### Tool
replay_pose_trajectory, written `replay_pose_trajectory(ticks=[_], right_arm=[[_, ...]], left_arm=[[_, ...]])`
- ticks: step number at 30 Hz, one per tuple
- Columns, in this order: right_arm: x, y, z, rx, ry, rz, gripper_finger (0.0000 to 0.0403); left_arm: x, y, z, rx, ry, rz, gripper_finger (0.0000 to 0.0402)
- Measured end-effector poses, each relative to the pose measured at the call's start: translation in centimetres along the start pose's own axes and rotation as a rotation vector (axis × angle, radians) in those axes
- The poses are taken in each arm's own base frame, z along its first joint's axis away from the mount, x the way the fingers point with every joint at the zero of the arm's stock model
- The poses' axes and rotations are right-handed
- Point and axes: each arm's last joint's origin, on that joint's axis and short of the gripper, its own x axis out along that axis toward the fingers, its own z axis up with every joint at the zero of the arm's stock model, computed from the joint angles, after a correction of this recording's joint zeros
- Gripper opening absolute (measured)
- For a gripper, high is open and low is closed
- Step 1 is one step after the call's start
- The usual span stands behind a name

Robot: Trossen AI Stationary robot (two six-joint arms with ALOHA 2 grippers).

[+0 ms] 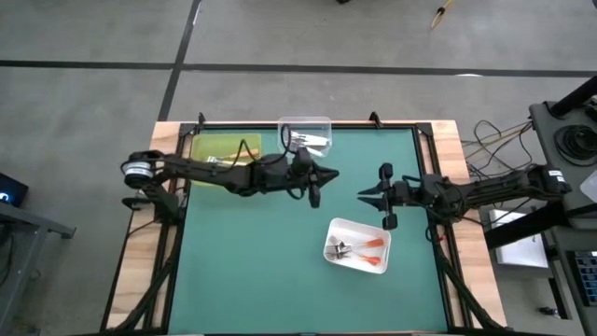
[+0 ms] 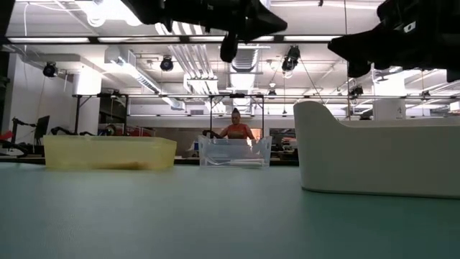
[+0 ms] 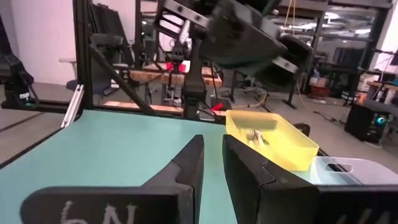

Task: Sort silverware by color (type)
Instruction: Return to Home Position

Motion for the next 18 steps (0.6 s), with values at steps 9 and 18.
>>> replay_pose_trajectory(ticks=[9, 18], right_arm=[[-2.1, 0.1, -0.2, -0.026, -0.098, -0.020, 0.0050], [-3.0, 0.1, -0.2, -0.011, -0.078, -0.018, 0.0050]], left_arm=[[-4.7, -1.1, 2.3, 0.144, -0.022, -0.043, 0.0000], [-11.6, 0.7, 0.3, 0.146, -0.103, -0.056, 0.0000]])
